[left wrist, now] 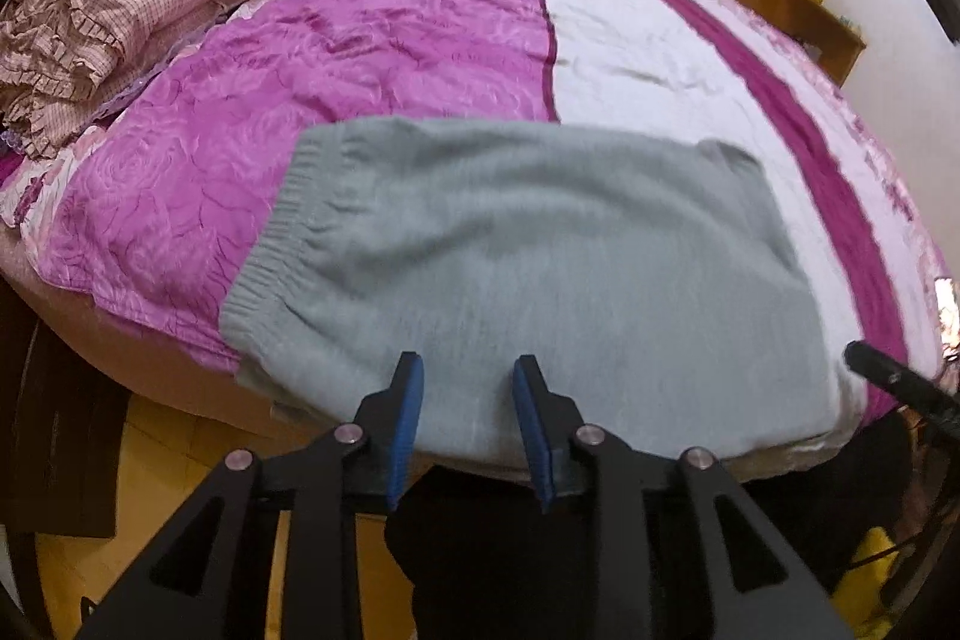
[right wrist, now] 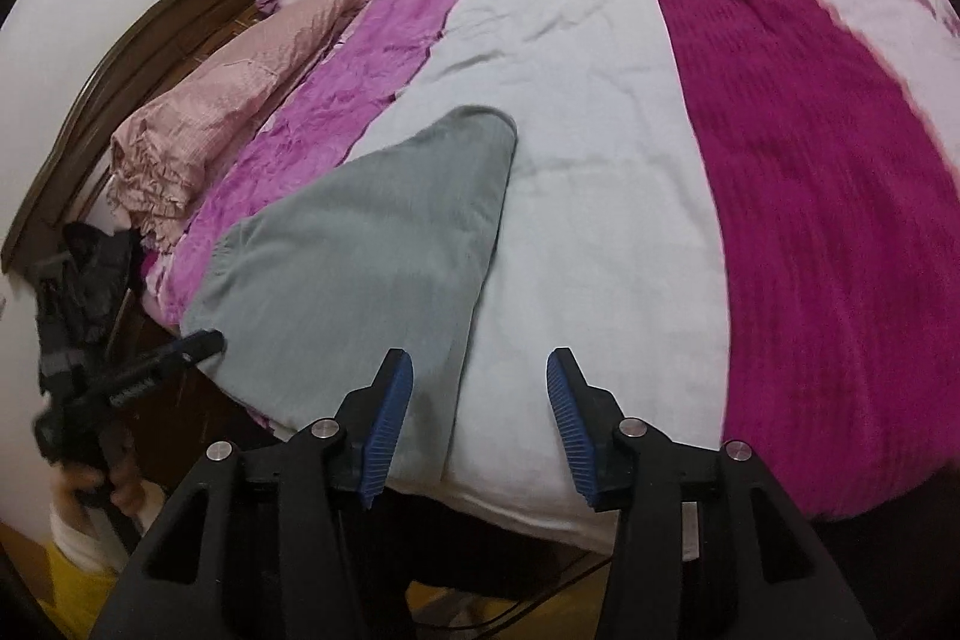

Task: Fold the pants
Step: 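Smooth the folded sweatpants with the right gripper while the left gripper hovers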

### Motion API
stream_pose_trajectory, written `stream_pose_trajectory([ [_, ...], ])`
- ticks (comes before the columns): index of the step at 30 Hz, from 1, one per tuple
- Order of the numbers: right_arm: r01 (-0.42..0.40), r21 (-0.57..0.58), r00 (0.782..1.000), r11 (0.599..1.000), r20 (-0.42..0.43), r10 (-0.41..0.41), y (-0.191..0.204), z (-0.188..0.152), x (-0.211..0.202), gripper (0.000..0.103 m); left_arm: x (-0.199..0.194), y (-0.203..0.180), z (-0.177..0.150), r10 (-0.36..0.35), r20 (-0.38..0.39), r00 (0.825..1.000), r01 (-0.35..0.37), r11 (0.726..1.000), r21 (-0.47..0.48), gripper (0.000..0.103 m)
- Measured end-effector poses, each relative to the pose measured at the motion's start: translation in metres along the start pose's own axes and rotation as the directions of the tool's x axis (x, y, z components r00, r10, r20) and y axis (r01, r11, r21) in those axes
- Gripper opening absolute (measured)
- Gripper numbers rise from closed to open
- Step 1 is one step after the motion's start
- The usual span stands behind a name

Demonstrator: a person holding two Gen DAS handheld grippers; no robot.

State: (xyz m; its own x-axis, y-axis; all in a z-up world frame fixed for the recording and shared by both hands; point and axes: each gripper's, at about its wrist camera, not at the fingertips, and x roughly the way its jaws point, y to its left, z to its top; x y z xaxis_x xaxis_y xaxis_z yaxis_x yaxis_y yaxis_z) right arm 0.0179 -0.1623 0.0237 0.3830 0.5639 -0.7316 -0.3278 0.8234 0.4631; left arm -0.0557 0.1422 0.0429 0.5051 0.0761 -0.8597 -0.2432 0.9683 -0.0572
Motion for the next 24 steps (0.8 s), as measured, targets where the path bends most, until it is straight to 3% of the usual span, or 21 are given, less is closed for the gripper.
stream_pose_trajectory([
  [5,-0.092,0.062,0.995,0.994,-0.029,0.094,0.006,0.000,0.012,0.040,0.007,-0.005,-0.004,0.031,0.009,0.999,-0.031,0.999,0.024,0.034],
  [10,-0.031,0.023,0.996,0.999,-0.089,0.033,0.016,-0.007,0.041,0.042,0.012,-0.001,-0.008,0.011,0.012,1.000,-0.011,1.000,0.017,0.035],
  [16,-0.041,-0.027,0.997,0.999,-0.065,0.039,0.018,-0.014,0.046,0.049,0.014,0.008,-0.010,-0.040,0.016,0.999,0.040,0.998,-0.037,0.035],
  [24,-0.146,0.119,0.981,0.982,-0.111,0.160,0.010,0.002,0.053,0.052,0.014,0.007,-0.011,-0.027,0.018,0.999,0.028,0.999,-0.025,0.035],
])
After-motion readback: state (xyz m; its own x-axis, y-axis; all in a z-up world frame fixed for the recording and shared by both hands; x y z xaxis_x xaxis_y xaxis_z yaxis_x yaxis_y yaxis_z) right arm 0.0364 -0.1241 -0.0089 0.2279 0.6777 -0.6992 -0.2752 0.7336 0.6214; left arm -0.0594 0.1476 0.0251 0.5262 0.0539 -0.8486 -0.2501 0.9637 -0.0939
